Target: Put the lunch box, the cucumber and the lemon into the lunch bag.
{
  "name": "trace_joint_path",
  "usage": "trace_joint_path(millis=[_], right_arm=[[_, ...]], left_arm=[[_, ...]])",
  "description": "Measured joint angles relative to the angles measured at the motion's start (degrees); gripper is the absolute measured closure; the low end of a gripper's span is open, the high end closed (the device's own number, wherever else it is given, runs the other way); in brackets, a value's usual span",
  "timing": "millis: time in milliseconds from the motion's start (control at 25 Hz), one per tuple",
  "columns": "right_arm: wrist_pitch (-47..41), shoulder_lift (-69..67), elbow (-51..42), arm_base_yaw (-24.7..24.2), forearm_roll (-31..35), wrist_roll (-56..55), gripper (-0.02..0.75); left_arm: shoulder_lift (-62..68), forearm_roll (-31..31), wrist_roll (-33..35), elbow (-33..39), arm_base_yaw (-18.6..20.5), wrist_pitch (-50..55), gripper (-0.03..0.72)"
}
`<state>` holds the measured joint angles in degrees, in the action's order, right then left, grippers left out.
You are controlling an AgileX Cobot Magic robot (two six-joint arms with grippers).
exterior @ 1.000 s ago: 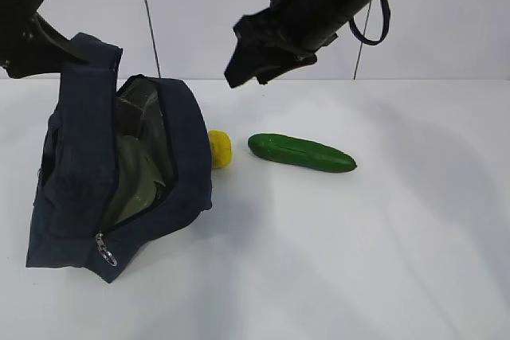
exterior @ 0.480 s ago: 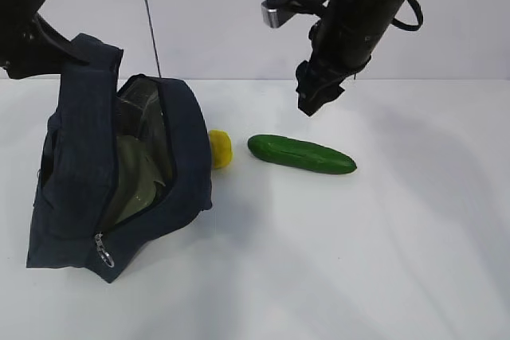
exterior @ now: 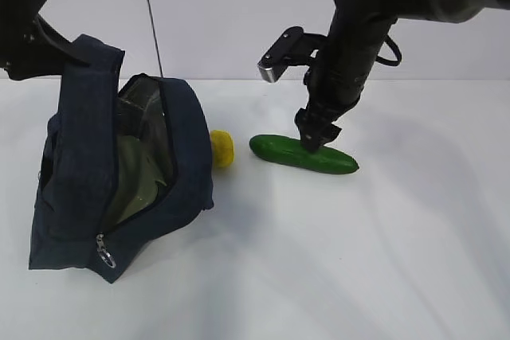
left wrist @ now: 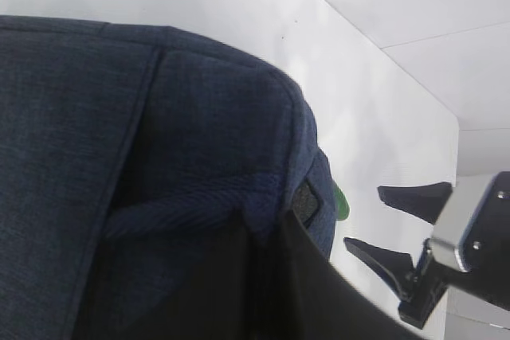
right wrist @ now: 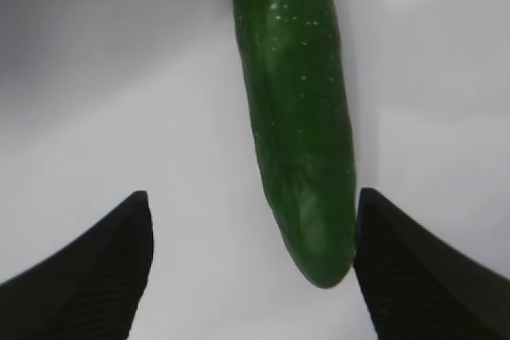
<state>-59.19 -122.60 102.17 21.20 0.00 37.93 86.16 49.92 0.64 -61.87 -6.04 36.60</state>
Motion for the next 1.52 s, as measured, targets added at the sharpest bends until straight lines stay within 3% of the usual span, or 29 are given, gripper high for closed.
trace_joint_path(millis=[200,920,1000,1200,1520], right_arm=[[1.38,-2.6,0.02,0.0,2.66,4.34,0.131],[7.6,-9.41,1.86,-1.84,2.92,6.34,0.151],[7.86,-9.41,1.86,-1.84,3.2,6.34,0.174],[7.94,-10.08,1.99,-1.84,3.57,6.45,0.322],[5.89,-10.48,3.36,-1.84,4.73,6.45,0.367]], left_arm=[[0.0,0.0,0.0,0.0,0.0,0.04,0.664],[0.0,0.0,1.3,0.0,0.0,0.13,0.664],[0.0,0.0,1.3,0.0,0.0,0.13,0.664],[0.0,0.0,1.3,0.0,0.0,0.13,0.664],[0.0,0.0,1.43,0.0,0.0,0.13,0.664]])
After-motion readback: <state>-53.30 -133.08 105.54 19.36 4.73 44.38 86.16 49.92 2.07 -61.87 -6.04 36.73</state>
